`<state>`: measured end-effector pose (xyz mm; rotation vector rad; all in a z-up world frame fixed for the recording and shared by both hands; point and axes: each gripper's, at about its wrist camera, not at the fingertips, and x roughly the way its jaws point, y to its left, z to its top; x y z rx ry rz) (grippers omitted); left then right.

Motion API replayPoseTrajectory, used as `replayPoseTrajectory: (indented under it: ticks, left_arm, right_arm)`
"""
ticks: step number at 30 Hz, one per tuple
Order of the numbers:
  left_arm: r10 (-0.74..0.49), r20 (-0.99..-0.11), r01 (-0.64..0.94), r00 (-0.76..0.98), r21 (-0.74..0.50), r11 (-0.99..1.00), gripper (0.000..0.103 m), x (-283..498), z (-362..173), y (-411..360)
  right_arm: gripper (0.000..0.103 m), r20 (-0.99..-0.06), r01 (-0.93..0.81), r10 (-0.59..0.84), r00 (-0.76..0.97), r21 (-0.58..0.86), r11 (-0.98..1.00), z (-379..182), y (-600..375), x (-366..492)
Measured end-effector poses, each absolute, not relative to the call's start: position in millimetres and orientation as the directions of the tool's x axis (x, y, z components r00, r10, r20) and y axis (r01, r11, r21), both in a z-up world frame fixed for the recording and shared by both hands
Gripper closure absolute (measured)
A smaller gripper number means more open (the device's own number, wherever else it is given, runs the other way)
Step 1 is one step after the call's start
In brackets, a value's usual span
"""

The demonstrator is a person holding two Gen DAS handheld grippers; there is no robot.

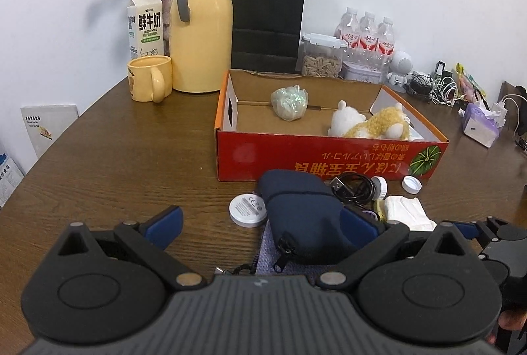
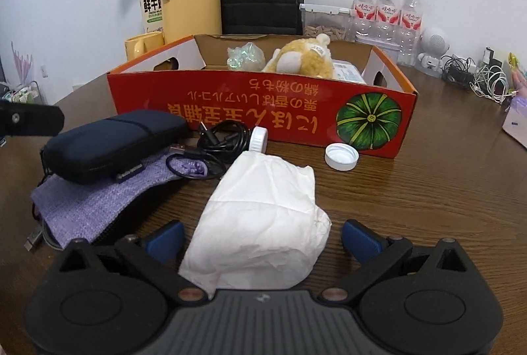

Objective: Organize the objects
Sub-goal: 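Grasp the navy zip pouch with the left gripper while the right grasps the white tissue cloth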

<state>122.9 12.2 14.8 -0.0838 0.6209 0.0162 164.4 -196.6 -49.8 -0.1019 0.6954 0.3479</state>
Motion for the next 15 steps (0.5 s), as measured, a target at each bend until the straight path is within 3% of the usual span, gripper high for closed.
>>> replayPoseTrajectory:
  ticks: [3, 8, 11, 15]
  left_arm:
    - [-0.014, -0.588, -0.038, 0.809, -0.076, 0.996, 0.0, 125, 14, 11]
    - [-0.019, -0.596, -0.032, 0.803, -0.074, 0.997, 0.0, 128, 11, 6]
    - [-0.019, -0.604, -0.03, 0.797, -0.07, 0.997, 0.0, 133, 9, 2]
    - [-0.017, -0.614, -0.024, 0.789, -0.059, 0.998, 0.0, 140, 8, -5]
  right_arm:
    - [0.027, -0.623, -0.346, 0.29, 0.727, 0.033, 0.938, -47, -202, 162]
    - [0.033, -0.605, -0.356, 0.313, 0.732, 0.052, 0.933, -45, -209, 161]
    - [0.041, -0.575, -0.363, 0.316, 0.754, 0.036, 0.931, -41, -209, 154]
    - [0.043, -0.555, -0.342, 0.31, 0.772, 0.048, 0.939, -38, -216, 156]
